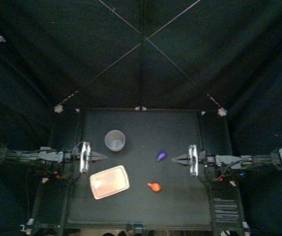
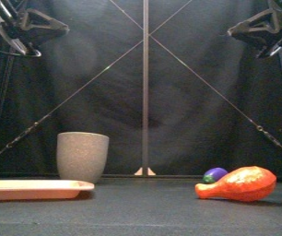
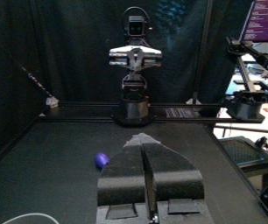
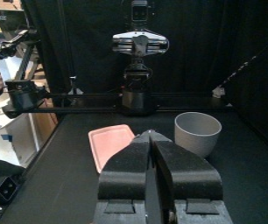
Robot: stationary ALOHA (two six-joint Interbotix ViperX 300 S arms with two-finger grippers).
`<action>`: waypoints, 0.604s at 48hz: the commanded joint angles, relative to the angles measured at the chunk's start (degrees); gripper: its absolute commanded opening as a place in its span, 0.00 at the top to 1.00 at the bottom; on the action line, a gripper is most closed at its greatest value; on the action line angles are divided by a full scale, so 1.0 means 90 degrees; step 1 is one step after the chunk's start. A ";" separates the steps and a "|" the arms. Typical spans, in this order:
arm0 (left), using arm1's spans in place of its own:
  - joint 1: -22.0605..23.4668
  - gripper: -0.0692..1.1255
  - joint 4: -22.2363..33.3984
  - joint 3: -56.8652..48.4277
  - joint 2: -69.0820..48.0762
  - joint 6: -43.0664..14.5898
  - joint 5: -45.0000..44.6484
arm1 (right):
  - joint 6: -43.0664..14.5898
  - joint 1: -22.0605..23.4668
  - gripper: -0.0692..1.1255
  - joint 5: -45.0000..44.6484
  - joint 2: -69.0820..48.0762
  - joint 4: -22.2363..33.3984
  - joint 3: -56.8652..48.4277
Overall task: Pick the drumstick then place it on the pink plate
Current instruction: Pick the drumstick
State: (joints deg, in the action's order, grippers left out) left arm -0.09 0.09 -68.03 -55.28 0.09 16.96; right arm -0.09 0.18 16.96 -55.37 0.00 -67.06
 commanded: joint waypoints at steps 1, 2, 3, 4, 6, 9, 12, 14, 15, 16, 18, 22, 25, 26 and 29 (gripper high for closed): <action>0.0029 0.92 0.0039 0.0107 0.0156 0.0020 -0.0020 | -0.0088 -0.0068 0.86 -0.0020 0.0234 -0.0088 0.0068; 0.0029 0.92 0.0039 0.0107 0.0156 0.0020 -0.0029 | -0.0127 -0.0068 0.86 -0.0039 0.0283 -0.0127 0.0078; 0.0029 0.92 0.0039 0.0107 0.0166 0.0020 -0.0029 | -0.0156 -0.0078 0.86 -0.0059 0.0342 -0.0166 0.0088; 0.0029 0.92 0.0039 0.0107 0.0176 0.0020 -0.0029 | -0.0215 -0.0088 0.86 -0.0107 0.0430 -0.0234 0.0127; 0.0029 0.92 0.0039 0.0107 0.0176 0.0010 -0.0029 | -0.0293 -0.0107 0.86 -0.0186 0.0586 -0.0313 0.0186; 0.0029 0.92 0.0039 0.0107 0.0186 0.0010 -0.0029 | -0.0410 -0.0137 0.86 -0.0322 0.0850 -0.0430 0.0303; 0.0029 0.92 0.0039 0.0107 0.0195 0.0010 -0.0029 | -0.0547 -0.0273 0.86 -0.0537 0.1123 -0.0508 0.0488; 0.0029 0.92 0.0039 0.0107 0.0195 0.0010 -0.0029 | -0.0625 -0.0391 0.86 -0.0713 0.1299 -0.0518 0.0615; 0.0029 0.92 0.0039 0.0107 0.0195 0.0010 -0.0029 | -0.0664 -0.0439 0.86 -0.0820 0.1387 -0.0518 0.0674; 0.0029 0.92 0.0039 0.0107 0.0205 0.0010 -0.0029 | -0.0684 -0.0498 0.86 -0.0918 0.1465 -0.0508 0.0752; 0.0029 0.92 0.0039 0.0107 0.0195 0.0010 -0.0029 | -0.0732 -0.0576 0.86 -0.1143 0.1621 -0.0527 0.0889; 0.0029 0.92 0.0049 0.0107 0.0205 0.0010 -0.0029 | -0.0752 -0.0713 0.86 -0.1738 0.1914 -0.0596 0.1191; 0.0029 0.92 0.0039 0.0107 0.0205 0.0010 -0.0029 | -0.0752 -0.0801 0.86 -0.2207 0.2031 -0.0762 0.1387; 0.0029 0.92 0.0039 0.0107 0.0205 0.0010 -0.0029 | -0.0752 -0.0811 0.86 -0.2383 0.2061 -0.0840 0.1455; 0.0029 0.92 0.0049 0.0107 0.0205 0.0010 -0.0029 | -0.0752 -0.0811 0.86 -0.2881 0.2158 -0.1074 0.1641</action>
State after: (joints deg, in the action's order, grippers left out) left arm 0.00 0.44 -68.03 -53.79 0.18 16.52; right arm -6.68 -6.86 -4.39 -36.47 -7.65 -55.46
